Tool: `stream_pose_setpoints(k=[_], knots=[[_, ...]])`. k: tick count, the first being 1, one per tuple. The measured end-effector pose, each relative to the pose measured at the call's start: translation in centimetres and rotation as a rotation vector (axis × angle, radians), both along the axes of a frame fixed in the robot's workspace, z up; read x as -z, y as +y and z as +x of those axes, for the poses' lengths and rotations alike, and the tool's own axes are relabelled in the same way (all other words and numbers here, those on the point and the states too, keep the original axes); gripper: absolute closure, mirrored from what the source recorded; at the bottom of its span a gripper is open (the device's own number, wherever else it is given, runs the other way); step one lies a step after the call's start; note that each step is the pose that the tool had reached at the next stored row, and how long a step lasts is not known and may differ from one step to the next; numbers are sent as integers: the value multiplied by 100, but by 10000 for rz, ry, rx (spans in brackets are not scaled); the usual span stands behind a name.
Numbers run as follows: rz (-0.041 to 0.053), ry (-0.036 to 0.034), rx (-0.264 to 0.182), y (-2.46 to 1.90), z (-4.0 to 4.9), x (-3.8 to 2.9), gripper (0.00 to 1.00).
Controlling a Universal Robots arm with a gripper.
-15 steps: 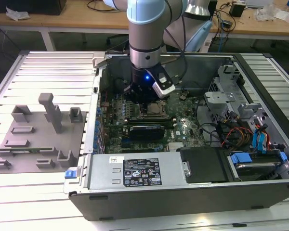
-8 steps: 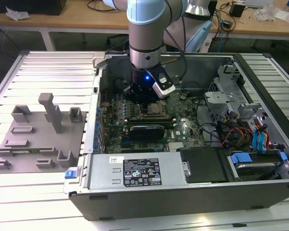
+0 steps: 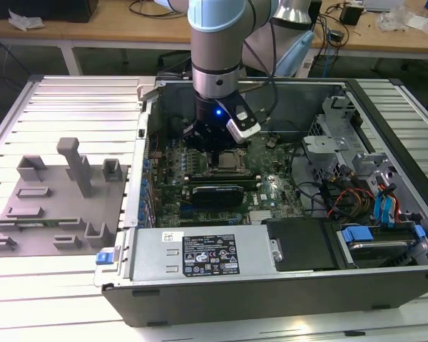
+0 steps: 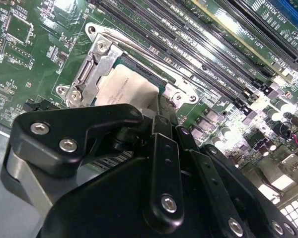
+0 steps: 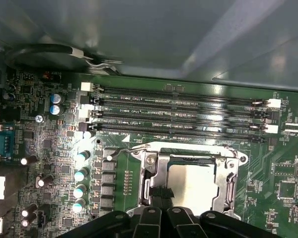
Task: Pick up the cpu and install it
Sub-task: 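Close the cpu cover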
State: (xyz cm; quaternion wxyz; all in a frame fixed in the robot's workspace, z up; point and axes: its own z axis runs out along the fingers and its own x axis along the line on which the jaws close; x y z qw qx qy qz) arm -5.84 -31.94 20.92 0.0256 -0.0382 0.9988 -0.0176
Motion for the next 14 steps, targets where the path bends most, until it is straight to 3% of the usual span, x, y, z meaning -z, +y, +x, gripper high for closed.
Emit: stream_pose_setpoints(k=[7, 14], knots=[[41, -102, 2, 5, -17, 58, 89], [65, -145, 1, 46, -37, 76, 89]])
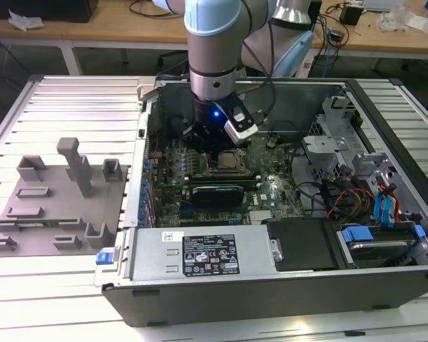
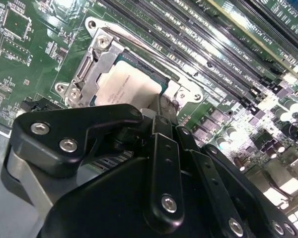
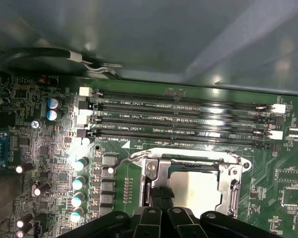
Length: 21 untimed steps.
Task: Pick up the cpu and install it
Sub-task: 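Close the cpu cover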
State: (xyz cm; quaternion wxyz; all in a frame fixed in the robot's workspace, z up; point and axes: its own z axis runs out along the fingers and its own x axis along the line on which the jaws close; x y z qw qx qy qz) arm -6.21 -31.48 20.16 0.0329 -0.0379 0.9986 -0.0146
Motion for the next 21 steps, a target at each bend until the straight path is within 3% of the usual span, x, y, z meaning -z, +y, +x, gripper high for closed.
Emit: stream_pose_setpoints(k=[6, 12, 21], knots=[[17, -48, 0, 63, -31, 25, 89], [15, -51, 2, 70, -41, 13, 89], [13, -55, 0, 71, -39, -135, 89]])
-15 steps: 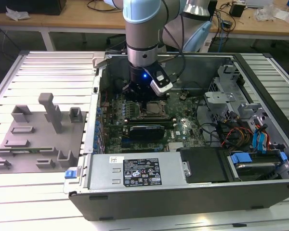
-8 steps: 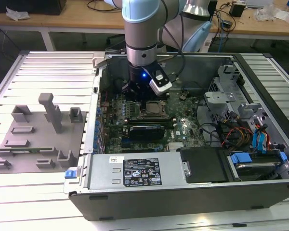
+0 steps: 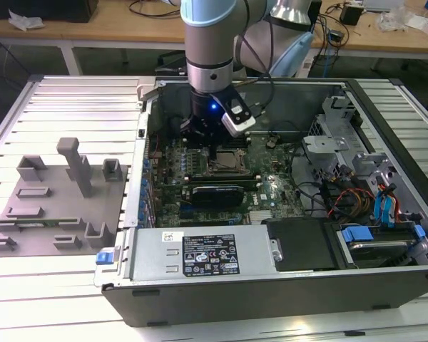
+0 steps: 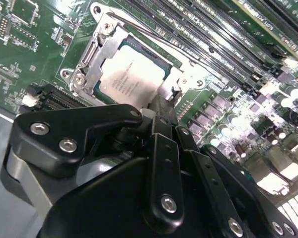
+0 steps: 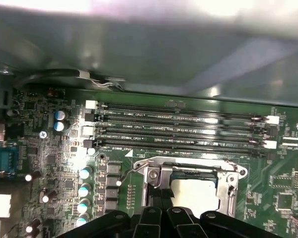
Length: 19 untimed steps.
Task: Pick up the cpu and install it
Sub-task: 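Close the cpu cover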
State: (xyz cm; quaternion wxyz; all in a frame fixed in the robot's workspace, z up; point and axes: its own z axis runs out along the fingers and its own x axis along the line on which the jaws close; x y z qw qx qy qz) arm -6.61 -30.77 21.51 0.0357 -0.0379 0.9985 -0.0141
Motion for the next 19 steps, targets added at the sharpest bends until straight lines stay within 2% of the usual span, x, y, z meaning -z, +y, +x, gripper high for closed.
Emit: stream_pose_setpoints(k=[3, 5, 6, 9, 13, 16, 19], knots=[[-19, 0, 0, 0, 0, -109, 89], [-18, -1, 1, 0, 1, -113, 89], [-19, 2, 1, -1, 35, -113, 89], [-20, 58, -1, -8, 222, -114, 89], [-20, 137, -18, -11, 313, -114, 89], [-20, 154, -18, -10, 323, -138, 89], [-19, 154, -20, -10, 324, -232, 89]])
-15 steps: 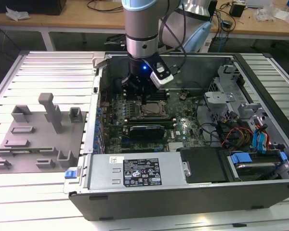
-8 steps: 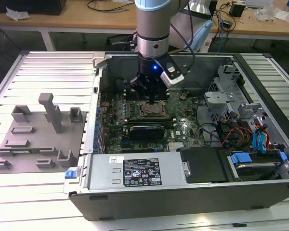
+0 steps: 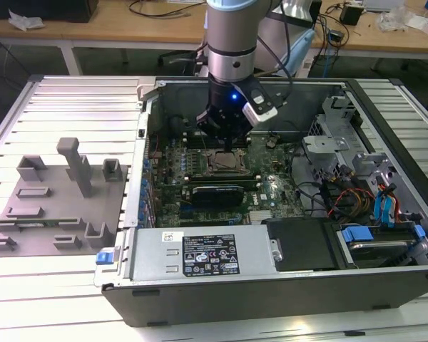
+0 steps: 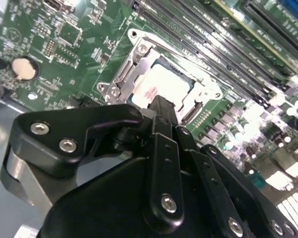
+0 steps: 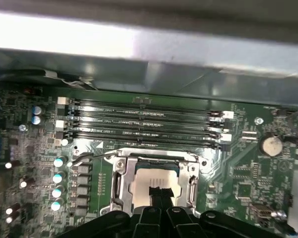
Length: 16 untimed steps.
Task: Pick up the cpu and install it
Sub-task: 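Close the cpu cover, then install the first cpu locking lever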
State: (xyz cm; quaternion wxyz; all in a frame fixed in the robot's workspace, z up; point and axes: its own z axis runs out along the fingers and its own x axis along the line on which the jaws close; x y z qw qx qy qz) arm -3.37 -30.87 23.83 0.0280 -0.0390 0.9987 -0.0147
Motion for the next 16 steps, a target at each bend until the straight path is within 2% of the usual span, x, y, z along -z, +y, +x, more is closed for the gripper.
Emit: stream_pose_setpoints(k=[3, 16], knots=[[-2, 1, 0, 0, 0, -69, 89], [1, 0, -1, 0, 0, -89, 89]])
